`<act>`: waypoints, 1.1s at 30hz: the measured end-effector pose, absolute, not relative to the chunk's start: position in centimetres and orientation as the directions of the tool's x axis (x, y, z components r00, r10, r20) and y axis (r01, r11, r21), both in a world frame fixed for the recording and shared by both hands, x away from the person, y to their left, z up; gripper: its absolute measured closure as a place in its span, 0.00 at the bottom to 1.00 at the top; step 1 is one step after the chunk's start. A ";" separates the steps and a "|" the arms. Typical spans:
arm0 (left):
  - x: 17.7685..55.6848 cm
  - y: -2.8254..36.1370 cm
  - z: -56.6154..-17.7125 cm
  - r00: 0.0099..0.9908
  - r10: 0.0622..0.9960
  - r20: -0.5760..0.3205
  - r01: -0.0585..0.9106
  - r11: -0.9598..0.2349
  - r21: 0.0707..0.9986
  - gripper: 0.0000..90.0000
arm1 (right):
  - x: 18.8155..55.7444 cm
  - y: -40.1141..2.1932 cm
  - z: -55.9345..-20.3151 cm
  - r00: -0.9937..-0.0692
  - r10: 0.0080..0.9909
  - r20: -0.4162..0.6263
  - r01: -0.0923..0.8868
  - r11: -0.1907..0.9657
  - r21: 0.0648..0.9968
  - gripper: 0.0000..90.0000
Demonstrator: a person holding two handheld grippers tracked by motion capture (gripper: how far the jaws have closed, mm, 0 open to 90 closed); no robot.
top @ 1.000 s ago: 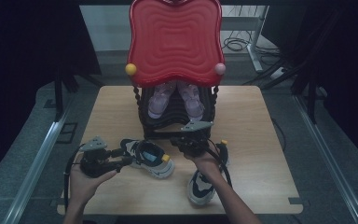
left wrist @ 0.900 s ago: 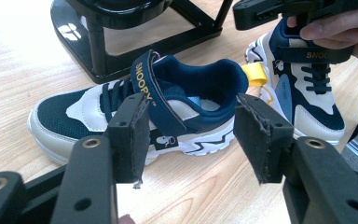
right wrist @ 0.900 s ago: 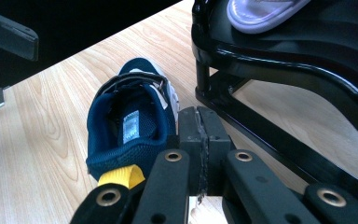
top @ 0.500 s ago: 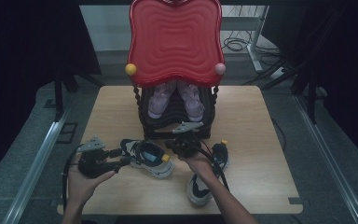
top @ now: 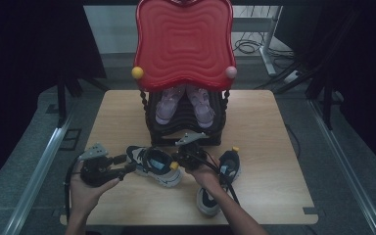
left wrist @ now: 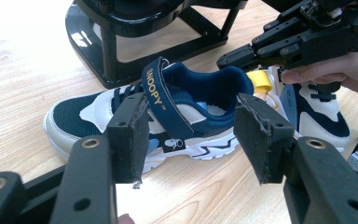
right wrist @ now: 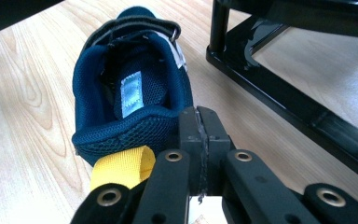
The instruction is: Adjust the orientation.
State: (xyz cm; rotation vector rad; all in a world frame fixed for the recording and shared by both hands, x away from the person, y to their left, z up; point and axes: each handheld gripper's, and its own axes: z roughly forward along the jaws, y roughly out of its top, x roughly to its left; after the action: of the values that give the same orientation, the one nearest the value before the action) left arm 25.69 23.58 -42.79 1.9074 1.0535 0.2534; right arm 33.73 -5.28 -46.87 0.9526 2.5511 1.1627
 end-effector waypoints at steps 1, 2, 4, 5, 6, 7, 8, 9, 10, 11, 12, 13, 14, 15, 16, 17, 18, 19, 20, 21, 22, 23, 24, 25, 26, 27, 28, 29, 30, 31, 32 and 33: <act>25.7 23.6 -42.8 0.613 0.755 -0.232 0.567 -0.217 0.795 0.51 | 33.7 -5.2 -47.0 -0.778 0.621 0.096 0.480 0.490 0.727 1.00; 25.7 23.6 -42.8 0.612 0.756 -0.233 0.568 -0.216 0.794 0.51 | 33.7 -5.1 -47.0 -0.776 0.624 0.090 0.482 0.495 0.723 1.00; 25.7 23.6 -42.8 0.611 0.756 -0.234 0.569 -0.213 0.794 0.50 | 33.7 -4.9 -47.1 -0.772 0.631 0.080 0.482 0.499 0.720 1.00; 25.7 23.6 -42.8 0.611 0.756 -0.235 0.569 -0.213 0.794 0.50 | 33.7 -4.9 -47.2 -0.772 0.630 0.079 0.482 0.500 0.720 1.00; 25.7 23.6 -42.8 0.610 0.756 -0.235 0.570 -0.213 0.794 0.50 | 33.7 -4.9 -47.2 -0.770 0.633 0.079 0.484 0.499 0.719 1.00; 25.7 23.7 -42.8 0.610 0.757 -0.236 0.570 -0.212 0.794 0.50 | 33.6 -4.8 -47.3 -0.769 0.635 0.079 0.486 0.499 0.718 1.00; 25.7 23.7 -42.9 0.609 0.757 -0.236 0.571 -0.212 0.793 0.50 | 33.6 -4.9 -47.3 -0.768 0.636 0.077 0.487 0.501 0.716 1.00; 25.8 23.7 -42.9 0.608 0.758 -0.237 0.572 -0.211 0.793 0.50 | 33.6 -4.8 -47.4 -0.768 0.636 0.079 0.487 0.499 0.717 1.00; 25.8 23.7 -42.9 0.607 0.758 -0.237 0.573 -0.211 0.792 0.50 | 33.6 -4.9 -47.4 -0.769 0.635 0.075 0.482 0.499 0.720 1.00; 25.8 23.7 -42.9 0.607 0.759 -0.236 0.573 -0.212 0.792 0.50 | 33.6 -4.9 -47.4 -0.769 0.635 0.076 0.482 0.498 0.721 1.00; 25.7 23.8 -42.9 0.605 0.760 -0.237 0.573 -0.209 0.792 0.50 | 33.5 -4.8 -47.4 -0.769 0.635 0.076 0.482 0.497 0.722 1.00; 25.7 23.8 -42.9 0.602 0.762 -0.238 0.575 -0.207 0.791 0.50 | 33.3 -4.7 -47.5 -0.773 0.630 0.078 0.479 0.499 0.722 1.00; 25.7 23.9 -42.9 0.602 0.762 -0.239 0.575 -0.205 0.792 0.50 | 33.1 -4.5 -47.5 -0.777 0.624 0.081 0.478 0.503 0.720 1.00; 25.7 24.0 -42.9 0.600 0.764 -0.238 0.574 -0.204 0.793 0.50 | 33.1 -4.5 -47.5 -0.777 0.624 0.081 0.478 0.503 0.720 1.00; 25.7 24.0 -42.9 0.598 0.765 -0.239 0.575 -0.202 0.793 0.50 | 32.9 -4.5 -47.5 -0.781 0.619 0.081 0.476 0.506 0.719 1.00; 25.7 24.0 -42.9 0.598 0.765 -0.240 0.574 -0.200 0.794 0.50 | 32.8 -4.4 -47.5 -0.783 0.616 0.085 0.477 0.507 0.718 1.00; 25.6 24.1 -42.8 0.597 0.766 -0.239 0.574 -0.199 0.795 0.50 | 32.7 -4.3 -47.5 -0.789 0.609 0.083 0.470 0.510 0.720 1.00; 25.6 24.1 -42.8 0.598 0.766 -0.238 0.573 -0.199 0.795 0.50 | 32.6 -4.3 -47.5 -0.794 0.603 0.085 0.466 0.513 0.720 1.00; 25.7 24.1 -42.8 0.598 0.766 -0.238 0.572 -0.199 0.795 0.50 | 32.5 -4.2 -47.5 -0.796 0.599 0.086 0.466 0.515 0.719 1.00; 25.7 24.1 -42.9 0.597 0.766 -0.239 0.573 -0.199 0.795 0.50 | 32.4 -4.1 -47.5 -0.802 0.591 0.087 0.460 0.519 0.720 1.00; 25.7 24.1 -42.9 0.593 0.768 -0.242 0.576 -0.195 0.794 0.50 | 32.3 -4.0 -47.6 -0.806 0.584 0.091 0.459 0.522 0.719 1.00; 25.6 24.1 -42.9 0.591 0.770 -0.242 0.578 -0.195 0.793 0.50 | 32.2 -3.9 -47.6 -0.809 0.581 0.094 0.459 0.522 0.719 1.00; 25.7 24.2 -42.9 0.590 0.770 -0.242 0.578 -0.193 0.793 0.50 | 32.1 -3.8 -47.6 -0.813 0.571 0.111 0.463 0.519 0.719 1.00; 25.7 24.3 -42.9 0.591 0.770 -0.242 0.576 -0.193 0.794 0.50 | 32.0 -3.7 -47.6 -0.817 0.563 0.127 0.466 0.515 0.719 1.00; 25.7 24.3 -42.9 0.588 0.771 -0.242 0.577 -0.190 0.794 0.50 | 31.9 -3.5 -47.6 -0.822 0.550 0.145 0.470 0.513 0.718 1.00; 25.7 24.3 -42.9 0.586 0.773 -0.243 0.577 -0.188 0.795 0.50 | 31.7 -3.3 -47.6 -0.826 0.544 0.150 0.469 0.515 0.717 1.00; 25.7 24.4 -42.9 0.586 0.773 -0.244 0.576 -0.185 0.796 0.50 | 31.6 -3.1 -47.7 -0.830 0.539 0.145 0.463 0.520 0.718 1.00; 25.6 24.5 -42.8 0.584 0.774 -0.244 0.577 -0.184 0.796 0.50 | 31.5 -2.9 -47.6 -0.834 0.534 0.141 0.458 0.525 0.717 1.00; 25.6 24.5 -42.8 0.582 0.775 -0.245 0.577 -0.181 0.796 0.50 | 31.3 -2.7 -47.6 -0.838 0.526 0.143 0.455 0.529 0.717 1.00; 25.6 24.6 -42.8 0.581 0.776 -0.246 0.576 -0.179 0.797 0.50 | 31.2 -2.6 -47.6 -0.841 0.522 0.143 0.452 0.531 0.717 1.00; 25.6 24.7 -42.8 0.578 0.778 -0.248 0.577 -0.175 0.798 0.50 | 31.1 -2.5 -47.7 -0.844 0.517 0.142 0.448 0.534 0.717 1.00; 25.6 24.7 -42.8 0.576 0.779 -0.248 0.578 -0.173 0.798 0.50 | 31.0 -2.4 -47.7 -0.845 0.515 0.143 0.447 0.535 0.717 1.00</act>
State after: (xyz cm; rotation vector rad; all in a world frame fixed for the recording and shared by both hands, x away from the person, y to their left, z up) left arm 25.61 24.73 -42.80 1.8641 1.1001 0.2677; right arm 31.03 -2.40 -47.66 0.8406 2.6767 1.2110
